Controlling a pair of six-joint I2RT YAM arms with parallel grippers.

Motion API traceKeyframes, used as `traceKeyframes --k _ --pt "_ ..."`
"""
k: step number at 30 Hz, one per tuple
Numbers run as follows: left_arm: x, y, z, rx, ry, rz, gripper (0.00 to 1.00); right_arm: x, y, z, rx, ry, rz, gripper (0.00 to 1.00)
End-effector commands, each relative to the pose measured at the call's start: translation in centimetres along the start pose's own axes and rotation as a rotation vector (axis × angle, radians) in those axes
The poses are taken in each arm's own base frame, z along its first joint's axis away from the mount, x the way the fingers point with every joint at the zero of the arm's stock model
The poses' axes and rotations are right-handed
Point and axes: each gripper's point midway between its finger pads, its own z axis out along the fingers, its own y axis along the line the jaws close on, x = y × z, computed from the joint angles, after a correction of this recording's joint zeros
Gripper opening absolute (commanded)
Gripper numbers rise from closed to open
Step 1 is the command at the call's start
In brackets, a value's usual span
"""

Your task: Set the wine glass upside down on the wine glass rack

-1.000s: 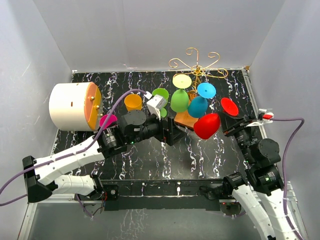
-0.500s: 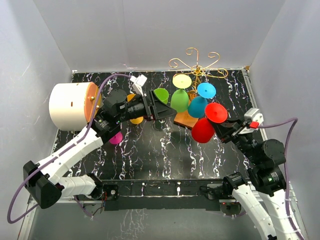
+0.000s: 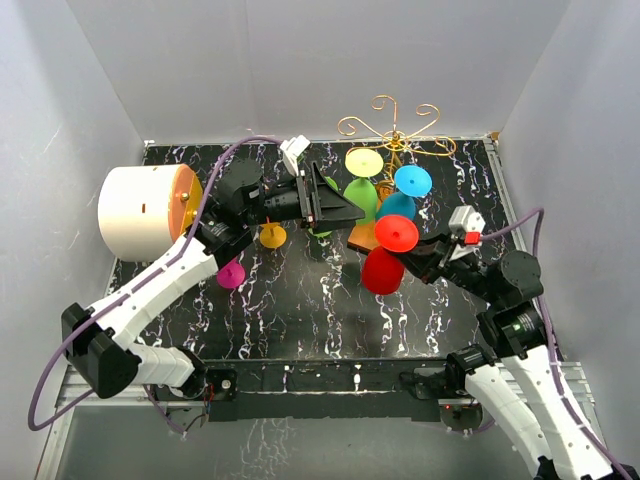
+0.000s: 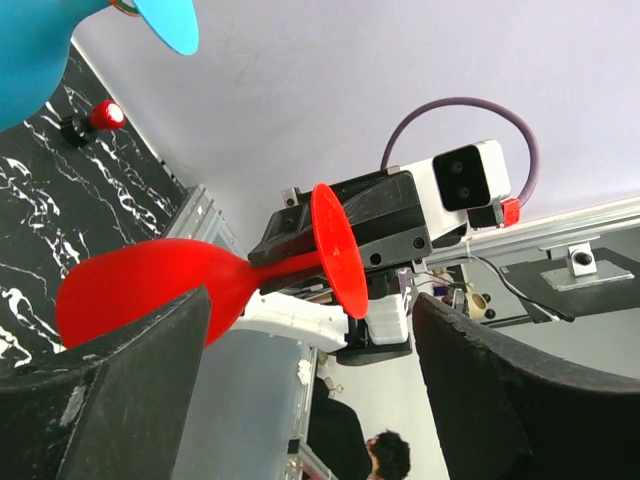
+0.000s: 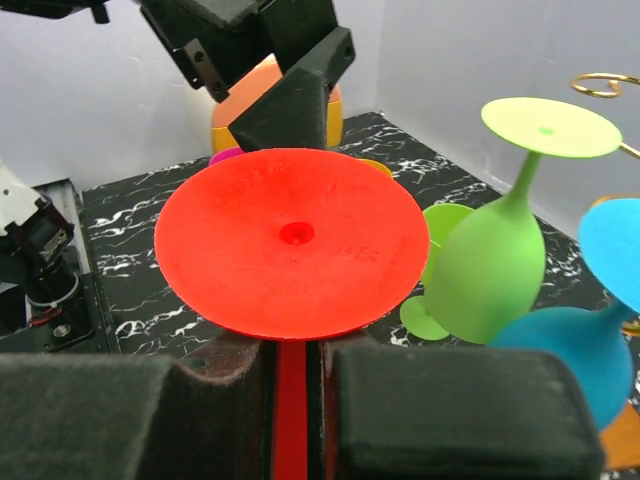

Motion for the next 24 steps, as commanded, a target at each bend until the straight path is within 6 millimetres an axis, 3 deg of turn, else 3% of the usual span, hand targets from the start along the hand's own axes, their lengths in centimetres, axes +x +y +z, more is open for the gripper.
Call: traceKeyframes --k 1,11,15,20,24 --pt "0.4 -0.5 -0.4 0.002 0.064 -0.093 0.78 -1.3 1.1 1.1 -0.109 -0.071 -0.033 0.00" --pt "0.9 -0.1 -0.2 0.028 0.094 -0.223 0.59 -0.3 1.1 1.9 -0.148 -0.065 -0.021 0.00" --pt "0.8 -1.2 0.3 0.099 0.129 -0.266 0.49 -0.2 1.1 2.0 -0.145 -0.068 -0.020 0.00" --pt "1.0 0.6 1.0 0.049 0.151 -0.296 0.44 -0.2 1.2 2.7 -0.161 -0.069 -0.012 0.00" --pt "1.0 0.5 1.2 0.060 0.156 -0.307 0.39 0.1 1.3 3.5 -0.176 -0.059 -0.011 0.00"
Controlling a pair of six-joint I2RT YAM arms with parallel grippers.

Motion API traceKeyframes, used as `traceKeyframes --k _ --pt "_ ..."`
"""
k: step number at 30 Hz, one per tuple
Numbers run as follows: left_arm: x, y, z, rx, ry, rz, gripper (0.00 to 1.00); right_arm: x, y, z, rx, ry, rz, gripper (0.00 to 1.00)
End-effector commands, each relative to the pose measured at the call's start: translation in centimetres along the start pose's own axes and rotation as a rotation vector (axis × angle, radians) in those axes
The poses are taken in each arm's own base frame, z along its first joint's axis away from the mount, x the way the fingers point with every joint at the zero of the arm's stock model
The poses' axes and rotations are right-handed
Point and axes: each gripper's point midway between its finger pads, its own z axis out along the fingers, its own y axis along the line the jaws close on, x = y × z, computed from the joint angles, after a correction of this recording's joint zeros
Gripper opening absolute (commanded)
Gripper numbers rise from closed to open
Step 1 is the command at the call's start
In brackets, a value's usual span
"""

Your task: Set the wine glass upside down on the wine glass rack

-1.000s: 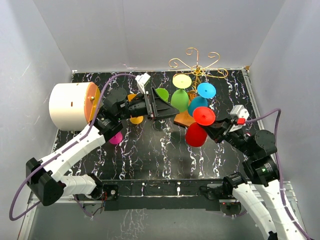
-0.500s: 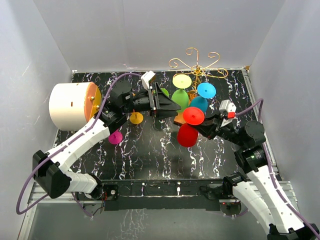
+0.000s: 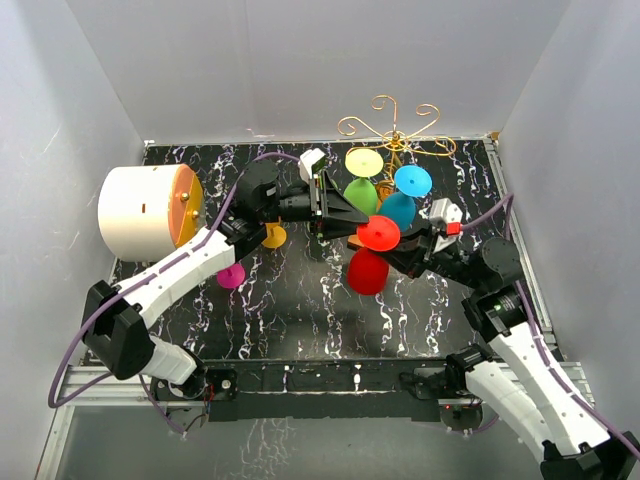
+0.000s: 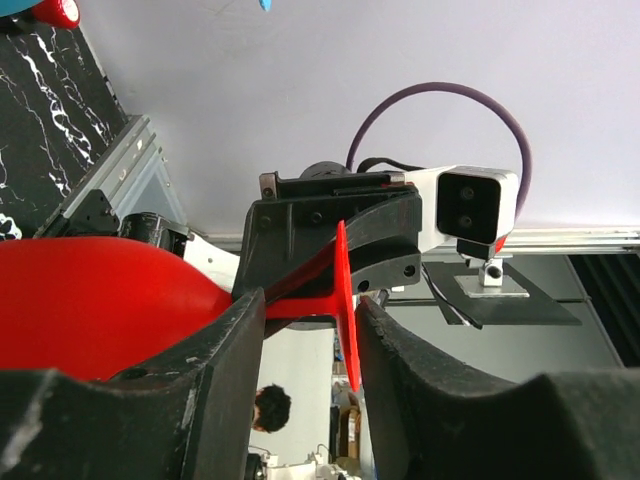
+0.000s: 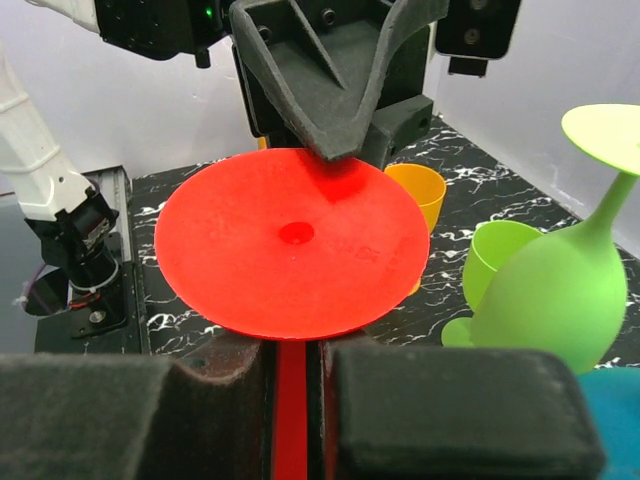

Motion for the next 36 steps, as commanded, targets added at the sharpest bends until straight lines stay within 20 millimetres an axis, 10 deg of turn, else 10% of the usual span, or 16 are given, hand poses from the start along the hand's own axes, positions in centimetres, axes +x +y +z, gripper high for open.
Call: traceKeyframes --k 1,18,25,36 --pt "0.8 -2.0 -0.7 0.050 0.038 0.013 0.37 -1.6 0.2 1.1 -0.024 -0.049 -0.057 0.00" --pt "1.7 -1.9 -2.2 0.047 0.027 0.029 0.00 -0.9 0.7 3.4 0.030 -0.060 -0.030 0.01" --pt "0.6 -2.3 -3.6 0.020 -0.046 0.070 0.00 -1.2 0.4 2.4 0.094 -0.073 0.009 0.49" --pt "-5.3 -0.9 -8.3 -0.065 -0.281 0.080 0.00 -1.9 1.2 -1.0 0.165 -0.053 0.001 0.58"
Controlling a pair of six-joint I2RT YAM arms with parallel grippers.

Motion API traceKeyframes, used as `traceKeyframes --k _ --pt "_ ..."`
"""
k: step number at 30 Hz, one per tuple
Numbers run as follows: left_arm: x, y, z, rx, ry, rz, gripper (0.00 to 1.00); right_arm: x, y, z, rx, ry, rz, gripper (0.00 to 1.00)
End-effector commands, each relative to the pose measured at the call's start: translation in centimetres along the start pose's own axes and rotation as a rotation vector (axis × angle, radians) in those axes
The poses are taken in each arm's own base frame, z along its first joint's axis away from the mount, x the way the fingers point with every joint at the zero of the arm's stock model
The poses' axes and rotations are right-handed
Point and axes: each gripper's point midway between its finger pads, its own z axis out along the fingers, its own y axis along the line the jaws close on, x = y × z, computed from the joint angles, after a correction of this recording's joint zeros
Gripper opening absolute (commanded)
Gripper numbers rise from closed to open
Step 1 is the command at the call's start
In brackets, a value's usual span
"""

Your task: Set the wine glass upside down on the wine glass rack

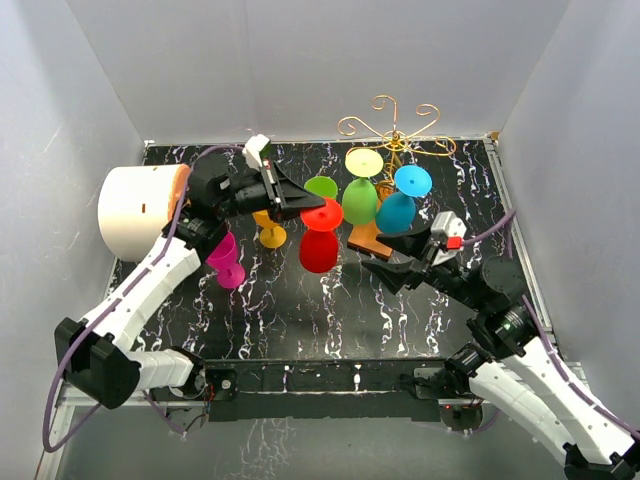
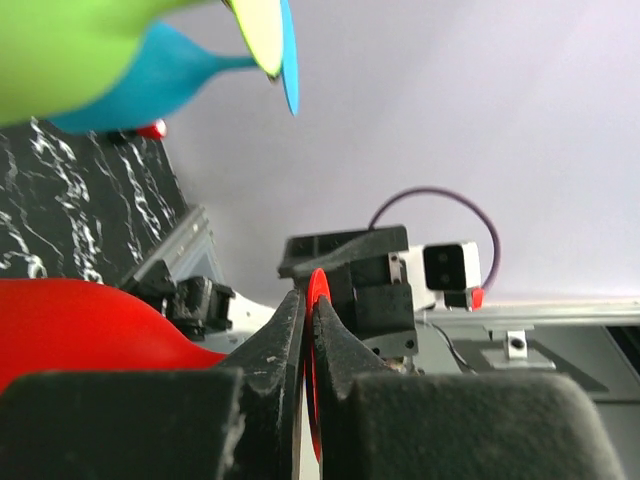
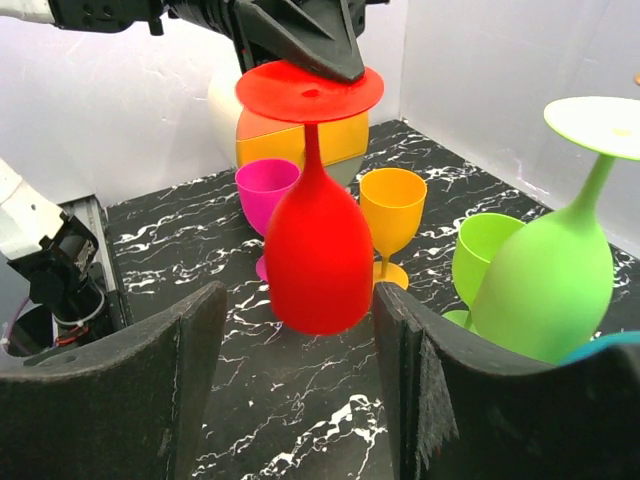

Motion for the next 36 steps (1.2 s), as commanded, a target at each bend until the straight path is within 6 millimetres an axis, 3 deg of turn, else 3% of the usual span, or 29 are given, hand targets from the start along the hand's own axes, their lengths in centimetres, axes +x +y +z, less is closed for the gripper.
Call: traceKeyframes --k 1,6,9,18,25,36 --pt "-2.9 -0.1 -1.7 -0.017 -0.086 0.020 0.00 -1.7 -0.4 -1.5 0.070 -0.038 -0.004 0.59" --pt "-7.5 0.5 -2.0 -0.031 -0.196 0.044 0.00 -3.4 -0.1 -2.5 0.094 -0.093 0.019 0.59" --pt "-9.5 -0.7 -1.7 -0.028 -0.237 0.097 0.00 -4.5 0.0 -2.9 0.105 -0.118 0.019 0.60" --pt "-15.0 -0.8 1.0 -0.050 -0.308 0.131 0.00 -6.8 -0.3 -4.1 0.165 -0.181 0.048 0.61" --pt "-17.6 -1.0 3.3 -0.037 -0.298 0.156 0.00 -7.8 0.0 -5.4 0.184 -0.222 0.060 0.63" --pt "-18.7 -1.1 8.0 -0.014 -0.248 0.171 0.00 -7.5 0.1 -6.2 0.194 -0.239 0.068 0.64"
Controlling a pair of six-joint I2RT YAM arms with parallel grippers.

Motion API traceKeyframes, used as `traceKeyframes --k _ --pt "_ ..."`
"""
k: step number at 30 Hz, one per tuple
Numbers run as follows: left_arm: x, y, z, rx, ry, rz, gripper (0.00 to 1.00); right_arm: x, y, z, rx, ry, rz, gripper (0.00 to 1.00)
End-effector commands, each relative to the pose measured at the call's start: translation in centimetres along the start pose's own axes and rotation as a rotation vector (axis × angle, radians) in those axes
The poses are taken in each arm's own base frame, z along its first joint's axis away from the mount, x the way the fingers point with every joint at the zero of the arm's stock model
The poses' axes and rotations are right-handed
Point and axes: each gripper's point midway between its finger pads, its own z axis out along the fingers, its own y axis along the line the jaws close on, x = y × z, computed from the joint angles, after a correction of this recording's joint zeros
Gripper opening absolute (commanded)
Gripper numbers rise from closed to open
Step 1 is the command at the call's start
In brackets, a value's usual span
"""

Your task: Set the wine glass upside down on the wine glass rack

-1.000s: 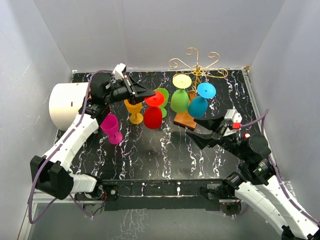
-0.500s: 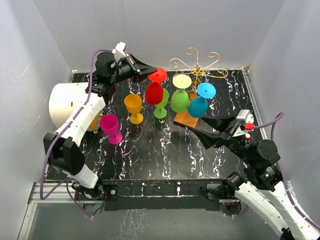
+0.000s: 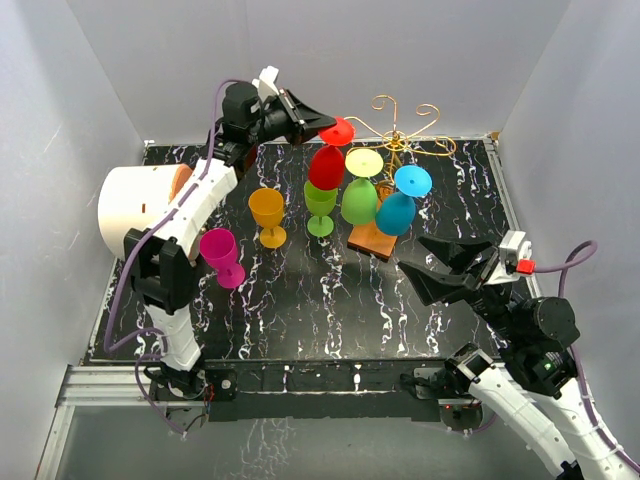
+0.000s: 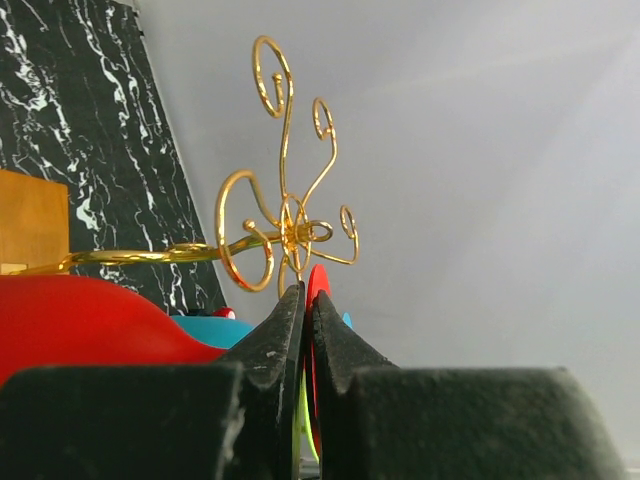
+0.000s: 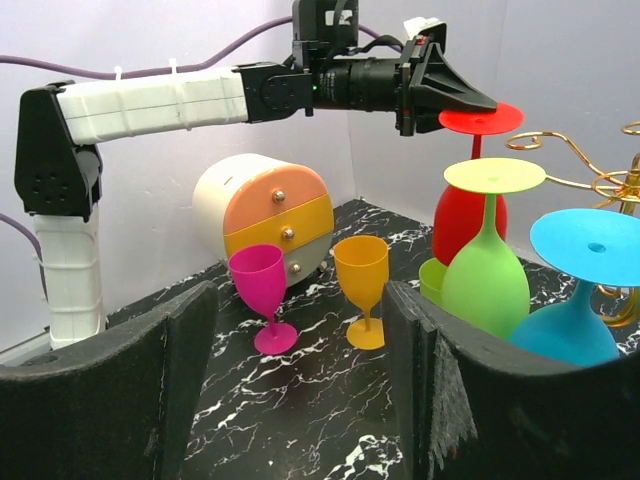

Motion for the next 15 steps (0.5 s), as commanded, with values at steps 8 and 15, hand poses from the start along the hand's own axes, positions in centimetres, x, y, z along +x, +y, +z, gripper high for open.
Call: traceKeyframes --k 8,15 --pt "2.3 -5.3 2.5 0.112 0.046 0.073 0.00 -0.2 -0.4 0.4 0.024 0.000 0.010 0.65" --pt "0.9 -5.5 4.0 0.103 0.019 0.100 0.00 -0.4 -0.5 0.4 0.028 -0.018 0.011 0.65"
